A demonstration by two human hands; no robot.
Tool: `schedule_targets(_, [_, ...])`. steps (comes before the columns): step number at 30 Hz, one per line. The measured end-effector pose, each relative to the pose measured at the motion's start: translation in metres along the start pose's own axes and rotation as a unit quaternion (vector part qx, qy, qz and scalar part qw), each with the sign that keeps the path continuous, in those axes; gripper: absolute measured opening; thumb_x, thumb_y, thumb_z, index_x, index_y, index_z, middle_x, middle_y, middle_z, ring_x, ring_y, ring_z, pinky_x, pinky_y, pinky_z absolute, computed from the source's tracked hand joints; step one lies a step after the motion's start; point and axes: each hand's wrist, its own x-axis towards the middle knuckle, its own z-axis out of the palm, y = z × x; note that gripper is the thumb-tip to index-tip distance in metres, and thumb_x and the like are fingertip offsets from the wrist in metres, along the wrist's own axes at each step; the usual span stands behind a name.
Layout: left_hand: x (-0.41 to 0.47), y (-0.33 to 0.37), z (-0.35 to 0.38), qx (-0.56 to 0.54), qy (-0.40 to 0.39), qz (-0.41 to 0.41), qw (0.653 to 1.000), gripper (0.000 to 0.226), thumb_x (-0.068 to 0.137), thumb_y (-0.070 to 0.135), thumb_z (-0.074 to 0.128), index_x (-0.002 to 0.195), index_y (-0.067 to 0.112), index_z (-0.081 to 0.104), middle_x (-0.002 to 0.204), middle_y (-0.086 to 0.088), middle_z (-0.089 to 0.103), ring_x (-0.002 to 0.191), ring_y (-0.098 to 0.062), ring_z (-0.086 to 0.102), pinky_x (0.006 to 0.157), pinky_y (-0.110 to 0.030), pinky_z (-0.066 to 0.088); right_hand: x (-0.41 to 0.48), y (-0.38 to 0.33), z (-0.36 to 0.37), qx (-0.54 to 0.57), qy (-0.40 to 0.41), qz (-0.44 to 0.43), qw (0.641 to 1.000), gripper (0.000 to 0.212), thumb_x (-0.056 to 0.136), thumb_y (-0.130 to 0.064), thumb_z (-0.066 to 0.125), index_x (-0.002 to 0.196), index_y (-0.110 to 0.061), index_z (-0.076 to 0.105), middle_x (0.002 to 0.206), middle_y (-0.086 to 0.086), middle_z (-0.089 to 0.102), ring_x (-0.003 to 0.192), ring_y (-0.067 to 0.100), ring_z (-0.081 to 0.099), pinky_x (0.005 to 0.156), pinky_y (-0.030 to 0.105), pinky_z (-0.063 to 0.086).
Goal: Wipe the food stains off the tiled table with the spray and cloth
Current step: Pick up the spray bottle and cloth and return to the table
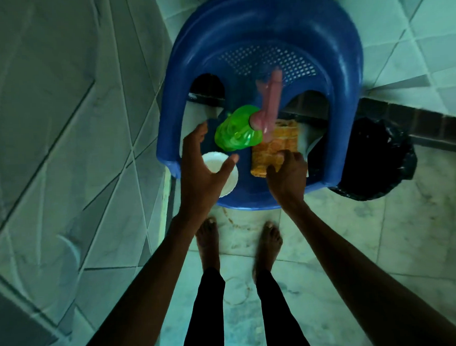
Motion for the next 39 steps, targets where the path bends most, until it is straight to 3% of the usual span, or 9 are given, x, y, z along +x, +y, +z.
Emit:
schedule_targets(4, [0.03, 0.031, 0.017, 0.01, -0.06, 0.101, 0.993, 0.104, 0.068, 0.031, 0.088, 0.15, 0.004, 0.03, 0.151, 0.001, 0.035, 0.138, -0.001, 0.032, 0.112, -0.017, 0.028, 0.026, 0.006, 0.0, -0.095, -0.024, 0.047, 0.994, 0.081, 0.082, -0.026, 0.074, 0.148, -0.006, 0.031, 0.149, 0.021, 0.034, 0.133, 0.042, 0.034, 0.107, 0.048, 0.035])
schedule_targets(7, [0.048, 0.043, 0.028, 0.014, -0.104, 0.128, 0.986, 0.113, 0.066, 0.038, 0.088, 0.154, 0.009, 0.022, 0.159, 0.0, 0.028, 0.144, -0.005, 0.027, 0.116, -0.03, 0.032, 0.045, 0.005, 0.008, -0.084, -0.053, 0.092, 0.991, 0.092, 0.081, -0.035, 0.078, 0.149, -0.006, 0.024, 0.146, 0.021, 0.037, 0.132, 0.042, 0.039, 0.106, 0.051, 0.039])
schedule_targets(14, [0.07, 0.047, 0.046, -0.002, -0.099, 0.186, 0.978, 0.078, 0.077, 0.026, 0.083, 0.143, 0.015, 0.041, 0.141, -0.004, 0.045, 0.124, -0.001, 0.046, 0.093, -0.009, 0.042, 0.063, 0.004, 0.02, -0.046, 0.015, 0.157, 0.986, 0.063, 0.077, -0.028, 0.081, 0.127, -0.007, 0.049, 0.128, 0.016, 0.056, 0.117, 0.036, 0.055, 0.092, 0.044, 0.048])
schedule_targets(18, [0.072, 0.047, 0.051, 0.015, -0.103, 0.193, 0.976, 0.068, 0.087, 0.029, 0.073, 0.142, 0.008, 0.039, 0.139, -0.008, 0.041, 0.116, -0.014, 0.056, 0.084, -0.023, 0.055, 0.067, 0.002, 0.018, 0.085, -0.027, 0.167, 0.982, 0.032, 0.079, -0.02, 0.073, 0.11, -0.012, 0.066, 0.104, 0.009, 0.07, 0.094, 0.03, 0.068, 0.081, 0.043, 0.059])
schedule_targets(23, [0.077, 0.061, 0.044, 0.047, -0.051, 0.214, 0.974, 0.064, 0.091, 0.015, 0.068, 0.143, -0.006, 0.036, 0.134, -0.021, 0.046, 0.124, -0.003, 0.042, 0.098, -0.009, 0.037, 0.057, -0.004, -0.003, 0.226, -0.068, 0.1, 0.967, 0.03, 0.078, -0.007, 0.067, 0.103, -0.021, 0.058, 0.092, -0.003, 0.063, 0.085, 0.021, 0.062, 0.069, 0.037, 0.055])
schedule_targets(28, [0.063, 0.133, 0.015, 0.024, -0.044, 0.228, 0.972, 0.061, 0.088, 0.008, 0.071, 0.137, -0.008, 0.04, 0.132, -0.024, 0.05, 0.124, -0.01, 0.046, 0.099, -0.01, 0.037, 0.019, -0.016, -0.075, 0.361, -0.09, 0.087, 0.924, 0.051, 0.083, -0.004, 0.059, 0.125, -0.031, 0.05, 0.118, -0.001, 0.065, 0.108, 0.024, 0.064, 0.096, 0.05, 0.053])
schedule_targets(32, [0.036, 0.218, -0.02, 0.001, -0.071, 0.246, 0.967, 0.055, 0.092, 0.015, 0.066, 0.137, -0.004, 0.041, 0.133, -0.019, 0.049, 0.118, -0.035, 0.054, 0.097, -0.048, 0.048, -0.051, -0.034, -0.178, 0.489, -0.098, 0.066, 0.864, 0.068, 0.092, 0.013, 0.05, 0.149, -0.021, 0.036, 0.133, 0.011, 0.061, 0.119, 0.03, 0.062, 0.093, 0.051, 0.056])
schedule_targets(36, [-0.023, 0.323, -0.066, 0.015, -0.129, 0.24, 0.962, 0.056, 0.093, 0.02, 0.064, 0.139, -0.001, 0.043, 0.135, -0.021, 0.048, 0.125, -0.033, 0.049, 0.108, -0.035, 0.041, -0.159, -0.051, -0.294, 0.574, -0.055, 0.079, 0.813, 0.075, 0.081, -0.01, 0.065, 0.15, -0.019, 0.036, 0.133, 0.012, 0.062, 0.118, 0.03, 0.064, 0.085, 0.046, 0.06])
schedule_targets(39, [-0.084, 0.39, -0.098, 0.02, -0.189, 0.274, 0.943, 0.054, 0.095, 0.026, 0.061, 0.139, 0.0, 0.043, 0.134, -0.018, 0.048, 0.118, -0.038, 0.054, 0.098, -0.051, 0.047, -0.256, -0.055, -0.37, 0.617, -0.006, 0.101, 0.781, 0.069, 0.078, -0.015, 0.067, 0.143, -0.018, 0.044, 0.126, 0.01, 0.067, 0.111, 0.028, 0.068, 0.078, 0.041, 0.061])
